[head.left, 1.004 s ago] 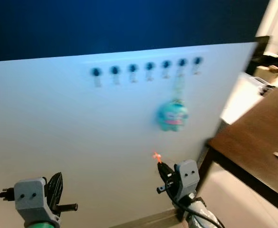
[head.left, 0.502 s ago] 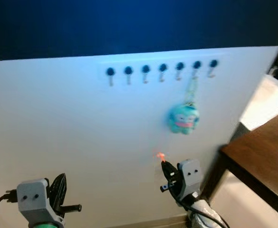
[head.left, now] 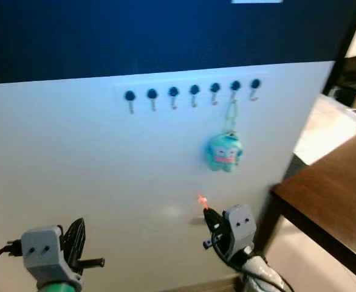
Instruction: Hang keys on a hook
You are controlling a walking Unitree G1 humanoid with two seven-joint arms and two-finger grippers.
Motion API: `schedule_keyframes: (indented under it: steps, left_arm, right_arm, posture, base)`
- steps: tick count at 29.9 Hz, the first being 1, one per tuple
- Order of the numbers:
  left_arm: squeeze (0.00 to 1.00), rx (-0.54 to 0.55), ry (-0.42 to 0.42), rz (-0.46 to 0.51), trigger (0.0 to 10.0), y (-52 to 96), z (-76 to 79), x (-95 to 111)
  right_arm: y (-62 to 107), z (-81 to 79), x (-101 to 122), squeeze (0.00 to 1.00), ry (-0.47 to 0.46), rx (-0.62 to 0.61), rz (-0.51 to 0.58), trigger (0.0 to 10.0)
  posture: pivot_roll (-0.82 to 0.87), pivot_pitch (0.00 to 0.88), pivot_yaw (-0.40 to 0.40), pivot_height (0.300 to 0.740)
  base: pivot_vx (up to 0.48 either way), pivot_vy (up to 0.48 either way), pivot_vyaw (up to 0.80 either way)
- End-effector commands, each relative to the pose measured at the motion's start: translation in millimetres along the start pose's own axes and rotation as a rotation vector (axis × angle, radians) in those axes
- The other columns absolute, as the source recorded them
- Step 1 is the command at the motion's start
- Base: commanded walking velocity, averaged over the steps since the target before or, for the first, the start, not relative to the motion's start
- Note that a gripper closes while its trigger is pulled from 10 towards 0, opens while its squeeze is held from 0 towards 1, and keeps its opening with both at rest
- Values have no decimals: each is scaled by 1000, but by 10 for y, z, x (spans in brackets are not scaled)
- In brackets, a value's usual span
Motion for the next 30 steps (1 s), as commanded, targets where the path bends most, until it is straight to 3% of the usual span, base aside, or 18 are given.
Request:
schedule_keyframes:
  steps: [1, 5, 9, 30]
  left_arm:
    - [0, 3, 2, 4, 10000, 17, -8, 12]
    - [0, 14, 5, -1, 10000, 23, -29, 1]
    - [0, 21, 3, -2, 10000, 24, -51, 2]
    - [0, 23, -3, 1, 10000, 38, -79, 2]
  right_arm:
    - [23, -60, -30, 0, 0, 25, -6, 10000]
    - [31, -35, -87, 0, -62, 13, -31, 10000]
    - [27, -18, -107, 0, -56, 13, -44, 10000]
    - [33, -77, -60, 0, -57, 43, -29, 10000]
  posture:
    - [-75, 8, 111, 740]
    - [-77, 14, 111, 740]
    - [-76, 20, 111, 740]
    - [-73, 31, 108, 740]
  base:
    - [330, 0, 800]
    - [335, 0, 400]
    - [304, 0, 0]
    - [0, 0, 0]
Point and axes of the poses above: a point about 5 cm out from each wrist's last joint towards the gripper, its own y axis pointing back from the gripper into the wrist, its own x axis along the axis of the wrist's last joint, z = x × y, the point moved 6 cm from there along -y, pointing out of the wrist towards the gripper, and after that the axes turned 10 degrees about y, right-handed, at the moved point
